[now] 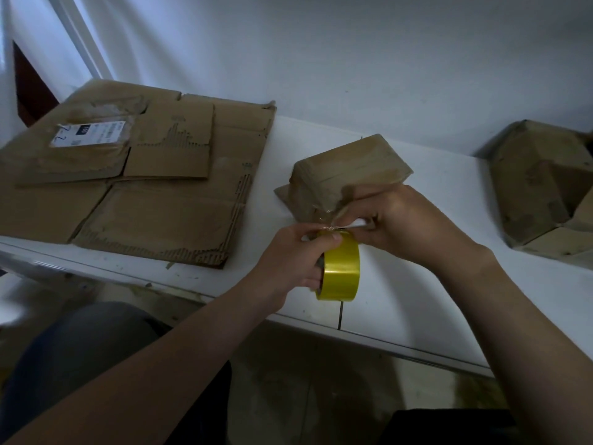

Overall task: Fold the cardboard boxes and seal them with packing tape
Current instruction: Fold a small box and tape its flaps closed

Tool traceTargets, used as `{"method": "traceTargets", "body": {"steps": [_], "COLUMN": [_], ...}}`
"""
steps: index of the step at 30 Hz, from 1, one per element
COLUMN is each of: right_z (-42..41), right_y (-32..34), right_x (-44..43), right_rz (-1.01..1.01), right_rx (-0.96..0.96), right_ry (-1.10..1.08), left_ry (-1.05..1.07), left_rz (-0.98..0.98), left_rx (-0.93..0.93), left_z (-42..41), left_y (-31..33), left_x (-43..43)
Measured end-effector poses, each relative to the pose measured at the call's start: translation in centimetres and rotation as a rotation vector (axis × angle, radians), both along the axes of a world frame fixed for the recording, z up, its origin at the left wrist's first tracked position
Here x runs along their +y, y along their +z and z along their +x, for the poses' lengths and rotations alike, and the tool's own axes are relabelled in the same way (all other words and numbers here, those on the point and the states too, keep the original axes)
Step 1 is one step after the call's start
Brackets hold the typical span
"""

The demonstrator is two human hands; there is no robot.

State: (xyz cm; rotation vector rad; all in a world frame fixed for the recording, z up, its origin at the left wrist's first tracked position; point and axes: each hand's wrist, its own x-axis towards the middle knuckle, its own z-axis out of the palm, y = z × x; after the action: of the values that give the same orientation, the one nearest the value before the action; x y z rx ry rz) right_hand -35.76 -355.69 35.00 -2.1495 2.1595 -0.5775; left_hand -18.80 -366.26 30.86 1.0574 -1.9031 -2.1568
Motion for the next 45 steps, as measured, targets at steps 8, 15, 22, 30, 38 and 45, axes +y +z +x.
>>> {"method": "traceTargets", "body": {"steps": [8,15,22,30,38,45], "right_z": [-2.6,-1.5,-1.9,-4.4,-3.7,-1.9], "right_y": [-0.1,0.2,-0.6,-4.3,-4.5,-0.9], "right_x": [1.7,1.6,3.1,7.3,7.5,1.9], "right_rz": [-0.011,-0.084,-0.183,0.288,0.139,-0.314], "right_rx": [-0.076,-0.262,-0.292,-0.293,-0.238,-0.015], "right_ry": [-0.021,0.018,-0.164,-0.340,-0.448,-0.294], "left_ry": [-0.007,-0.011,0.049,0.104,0.159,0.259], "left_rz": [-0.003,-0.018,-0.129,-0.302,-0.371,-0.395], "left_rx": [-0.029,-0.049,-0.039,-0.021,-0.028,-0.019], "left_z": [0.1,0.3,2.3,3.1,3.4,2.8], "left_y": [-0.1,0.4,1.0,2.1,2.7,4.6], "left_x": [0.0,0.2,-0.4,-0.5,0.1,-3.0]}}
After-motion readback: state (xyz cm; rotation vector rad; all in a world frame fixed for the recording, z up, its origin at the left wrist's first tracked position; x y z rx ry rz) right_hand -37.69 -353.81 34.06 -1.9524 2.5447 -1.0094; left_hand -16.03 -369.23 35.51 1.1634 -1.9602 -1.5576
